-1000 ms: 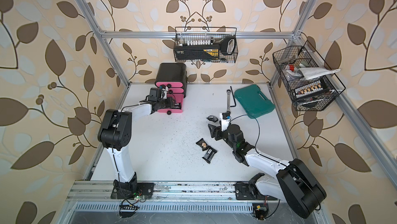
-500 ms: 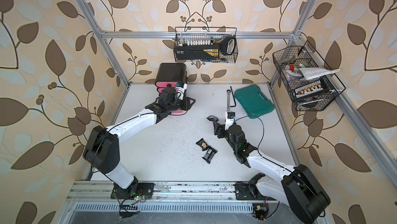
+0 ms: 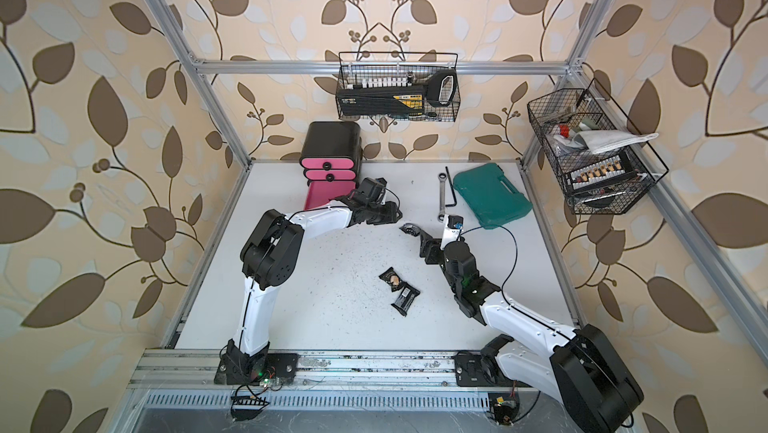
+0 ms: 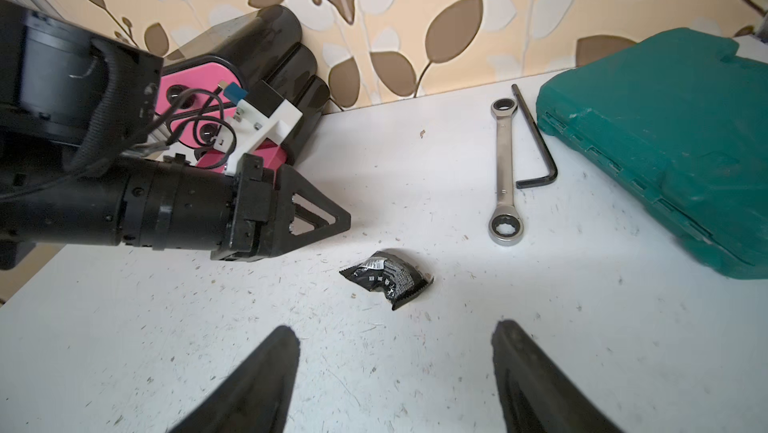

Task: Place the cookies into the drawer by color
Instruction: Place the cookie in the drawer, then pick up the cookie at the center of the board.

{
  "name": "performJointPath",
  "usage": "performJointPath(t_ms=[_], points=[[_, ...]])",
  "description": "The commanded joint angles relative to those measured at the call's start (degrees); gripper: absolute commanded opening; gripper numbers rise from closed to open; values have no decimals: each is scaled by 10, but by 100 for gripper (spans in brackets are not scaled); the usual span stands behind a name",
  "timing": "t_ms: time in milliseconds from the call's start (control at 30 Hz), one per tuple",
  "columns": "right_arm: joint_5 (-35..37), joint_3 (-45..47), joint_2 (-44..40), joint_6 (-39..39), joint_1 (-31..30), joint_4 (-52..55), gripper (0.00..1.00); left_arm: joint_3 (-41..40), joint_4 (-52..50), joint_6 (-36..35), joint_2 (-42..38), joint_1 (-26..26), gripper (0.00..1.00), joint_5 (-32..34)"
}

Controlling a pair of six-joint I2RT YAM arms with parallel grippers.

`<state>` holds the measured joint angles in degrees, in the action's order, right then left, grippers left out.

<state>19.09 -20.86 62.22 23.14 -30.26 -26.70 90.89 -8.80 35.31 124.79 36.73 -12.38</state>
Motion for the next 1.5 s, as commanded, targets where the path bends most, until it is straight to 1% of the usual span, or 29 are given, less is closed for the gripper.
performJointPath(t_ms=[0,67,100,133,200,300,333,467,533,567,633,667,800,900,1067,1233,1467], points=[[9,-1,1,6,2,3,76,22,-17,56,7,-6,61,-34],[8,-1,1,6,1,3,76,23,-10,71,16,-8,77,-57],[7,-1,2,6,2,3,76,23,-3,81,21,-8,81,-73],[6,-1,3,6,2,4,76,25,0,91,25,-9,83,-87],[5,-3,5,7,2,3,76,24,9,116,31,-8,85,-110],[3,-4,7,6,1,3,76,21,3,158,35,-10,86,-118],[3,-4,8,6,2,4,76,19,5,169,37,-10,86,-124],[2,-5,10,7,1,4,76,22,41,229,55,-10,84,-186],[1,-5,12,6,2,3,76,30,37,244,64,-10,82,-195],[1,-6,12,6,2,4,76,34,32,246,67,-10,80,-190],[1,-5,11,6,2,3,76,41,22,245,74,-11,74,-183],[1,-5,11,6,1,3,76,43,23,249,77,-12,68,-184],[1,-5,11,6,2,4,76,42,44,263,87,-16,42,-195],[1,-5,11,6,2,3,76,42,42,259,86,-16,25,-192],[2,-4,8,5,2,4,76,26,33,243,69,-17,1,-175],[2,-5,10,6,2,3,76,11,27,201,33,-17,0,-163],[2,-5,11,6,2,3,76,-37,4,112,-65,-28,0,-87]])
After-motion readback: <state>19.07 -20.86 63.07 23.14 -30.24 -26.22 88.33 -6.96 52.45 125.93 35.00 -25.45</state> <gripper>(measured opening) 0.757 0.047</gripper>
